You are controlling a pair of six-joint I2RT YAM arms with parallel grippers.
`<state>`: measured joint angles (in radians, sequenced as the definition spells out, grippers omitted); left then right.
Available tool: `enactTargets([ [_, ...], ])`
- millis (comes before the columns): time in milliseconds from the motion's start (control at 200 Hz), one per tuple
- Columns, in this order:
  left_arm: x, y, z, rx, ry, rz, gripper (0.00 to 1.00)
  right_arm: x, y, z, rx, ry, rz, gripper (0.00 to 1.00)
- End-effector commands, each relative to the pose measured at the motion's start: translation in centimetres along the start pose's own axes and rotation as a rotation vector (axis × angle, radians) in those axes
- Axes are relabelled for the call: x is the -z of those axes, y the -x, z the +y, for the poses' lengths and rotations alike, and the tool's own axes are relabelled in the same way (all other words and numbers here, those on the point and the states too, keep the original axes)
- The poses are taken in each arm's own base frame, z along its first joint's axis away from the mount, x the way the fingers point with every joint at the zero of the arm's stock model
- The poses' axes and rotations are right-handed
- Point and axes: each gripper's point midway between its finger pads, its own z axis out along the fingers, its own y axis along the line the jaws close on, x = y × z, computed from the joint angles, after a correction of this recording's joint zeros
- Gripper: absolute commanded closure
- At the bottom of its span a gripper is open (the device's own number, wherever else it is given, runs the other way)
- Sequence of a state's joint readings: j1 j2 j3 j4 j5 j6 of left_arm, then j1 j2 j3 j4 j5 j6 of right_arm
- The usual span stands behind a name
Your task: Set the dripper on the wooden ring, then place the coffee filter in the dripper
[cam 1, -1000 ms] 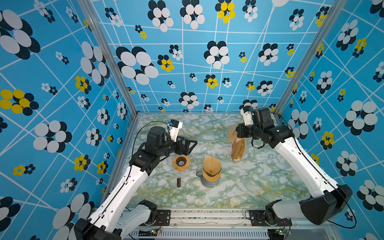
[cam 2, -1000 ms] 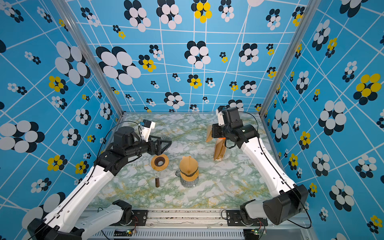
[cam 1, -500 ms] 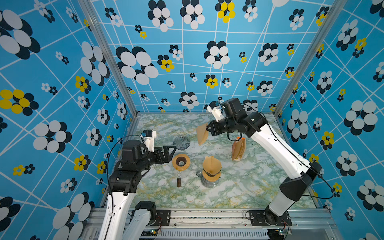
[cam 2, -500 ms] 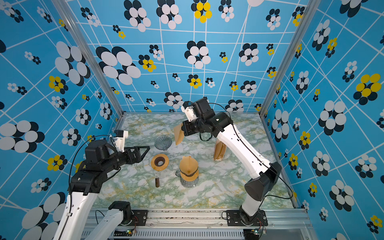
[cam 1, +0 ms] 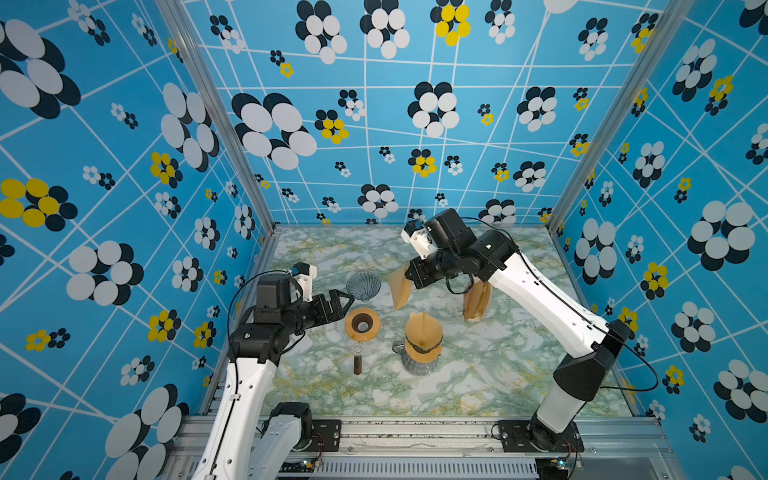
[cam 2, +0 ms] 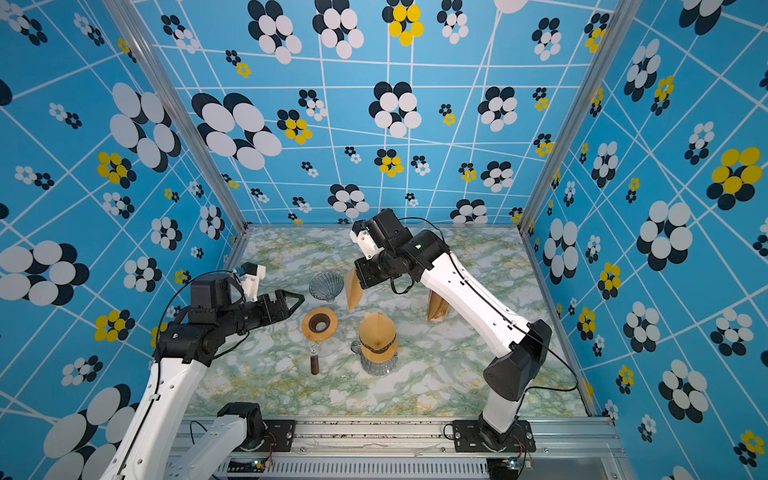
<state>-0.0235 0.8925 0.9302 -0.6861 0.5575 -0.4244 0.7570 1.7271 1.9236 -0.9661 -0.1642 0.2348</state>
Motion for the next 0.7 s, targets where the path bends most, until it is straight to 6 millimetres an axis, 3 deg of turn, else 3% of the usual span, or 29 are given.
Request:
enactTargets([
  [0,-0.7,1.1,0.5,0.027,0.026,0.003,0.02,3.2,1.2,-3.6,-0.060,-0.146,-0.109,0.98],
  [300,-1.8,1.9,-3.3,-0.128,-0.211,-0.003,0.01,7.2,-2.8,-14.7,-0.266,-0.383,-0.151,0.98],
  [315,-1.8,1.9,-3.6,-0.131,-0.225,-0.001,0.01,6.7,-3.9,-15.4,-0.276,-0.394,-0.124,0.98],
  [385,-1.8,1.9,-4.5,-0.151,-0.286,-0.001,0.01,7.0,-5.1,-17.4,-0.310,-0.428,-0.109,0.98],
  [490,-1.8,2.0,-5.3,-0.176,-0.339,-0.003,0.01,7.0,-6.5,-19.4,-0.359,-0.437,-0.087,0.98],
  [695,-2.3,1.8,-5.0,-0.170,-0.333,0.009,0.01,5.2,-7.6,-20.9,-0.378,-0.420,-0.034,0.98],
])
